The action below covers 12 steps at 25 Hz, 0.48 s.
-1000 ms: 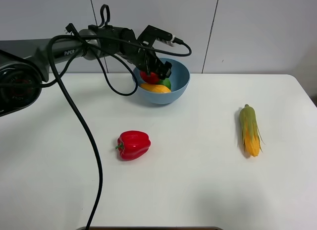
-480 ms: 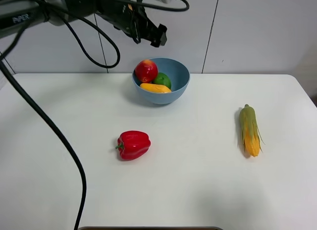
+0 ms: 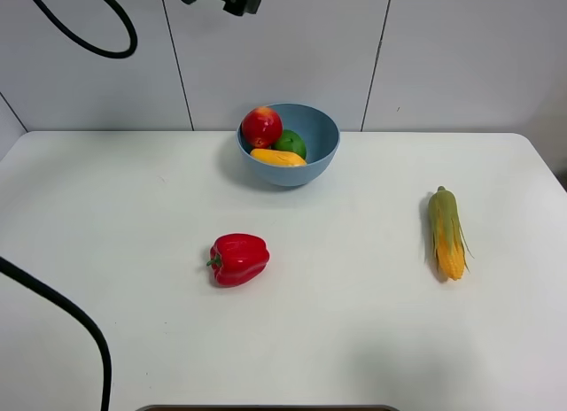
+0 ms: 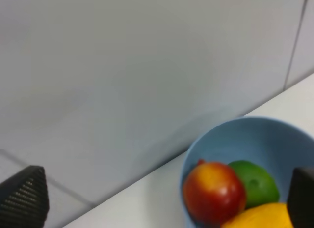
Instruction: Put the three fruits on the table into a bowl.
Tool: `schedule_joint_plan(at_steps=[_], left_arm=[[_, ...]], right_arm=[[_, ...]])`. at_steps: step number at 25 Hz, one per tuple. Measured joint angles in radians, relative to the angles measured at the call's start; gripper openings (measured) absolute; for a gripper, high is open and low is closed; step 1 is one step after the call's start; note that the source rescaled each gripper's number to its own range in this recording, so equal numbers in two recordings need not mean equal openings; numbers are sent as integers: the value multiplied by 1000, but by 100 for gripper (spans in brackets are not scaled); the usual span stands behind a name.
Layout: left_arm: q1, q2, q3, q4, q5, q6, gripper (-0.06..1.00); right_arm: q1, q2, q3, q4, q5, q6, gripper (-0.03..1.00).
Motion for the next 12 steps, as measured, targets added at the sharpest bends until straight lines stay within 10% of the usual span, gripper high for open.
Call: schedule_joint_plan(at_steps=[12], left_arm=[[119,-224,0,34,238,-3,98]], right_arm=[[0,0,0,0,0,0,99]])
